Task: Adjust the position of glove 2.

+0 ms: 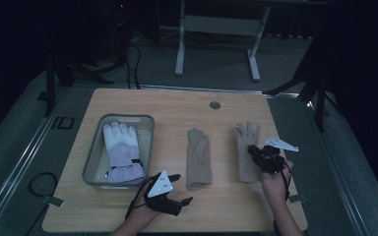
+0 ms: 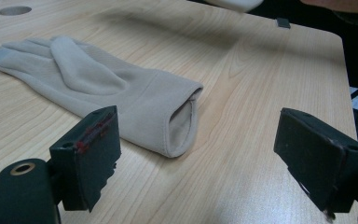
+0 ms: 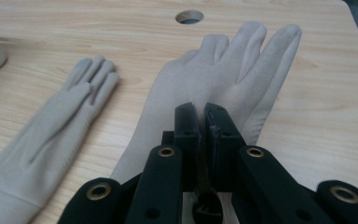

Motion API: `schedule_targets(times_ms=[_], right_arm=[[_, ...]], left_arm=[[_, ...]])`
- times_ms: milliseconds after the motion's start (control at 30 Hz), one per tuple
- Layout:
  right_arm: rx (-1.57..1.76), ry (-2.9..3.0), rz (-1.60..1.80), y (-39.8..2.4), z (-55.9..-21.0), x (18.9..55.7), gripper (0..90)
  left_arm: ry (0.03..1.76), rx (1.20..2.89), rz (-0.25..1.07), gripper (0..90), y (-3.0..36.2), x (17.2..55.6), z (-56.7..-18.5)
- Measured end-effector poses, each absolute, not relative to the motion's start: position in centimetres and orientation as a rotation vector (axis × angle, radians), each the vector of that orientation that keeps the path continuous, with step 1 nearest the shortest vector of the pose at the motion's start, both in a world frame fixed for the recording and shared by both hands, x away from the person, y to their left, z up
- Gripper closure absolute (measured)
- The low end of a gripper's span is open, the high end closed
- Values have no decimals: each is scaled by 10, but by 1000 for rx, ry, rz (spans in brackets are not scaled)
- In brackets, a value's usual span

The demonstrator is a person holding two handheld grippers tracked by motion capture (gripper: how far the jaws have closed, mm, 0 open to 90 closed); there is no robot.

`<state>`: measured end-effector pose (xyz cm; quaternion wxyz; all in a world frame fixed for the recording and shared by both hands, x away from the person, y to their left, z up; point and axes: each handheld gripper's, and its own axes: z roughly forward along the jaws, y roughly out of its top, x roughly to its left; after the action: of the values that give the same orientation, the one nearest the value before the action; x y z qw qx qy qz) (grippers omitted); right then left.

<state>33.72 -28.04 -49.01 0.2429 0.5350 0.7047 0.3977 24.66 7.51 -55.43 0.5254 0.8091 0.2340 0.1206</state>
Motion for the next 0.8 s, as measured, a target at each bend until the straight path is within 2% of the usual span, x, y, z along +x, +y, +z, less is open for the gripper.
schedule_targets(times_ms=[467, 800], right_arm=[[1388, 1945, 1192, -223, -461, 342, 841], [1370, 1993, 1215, -165, -463, 347, 841]], left_arm=[[557, 1933, 292, 143, 76, 246, -553], [551, 1926, 296, 144, 79, 245, -551]])
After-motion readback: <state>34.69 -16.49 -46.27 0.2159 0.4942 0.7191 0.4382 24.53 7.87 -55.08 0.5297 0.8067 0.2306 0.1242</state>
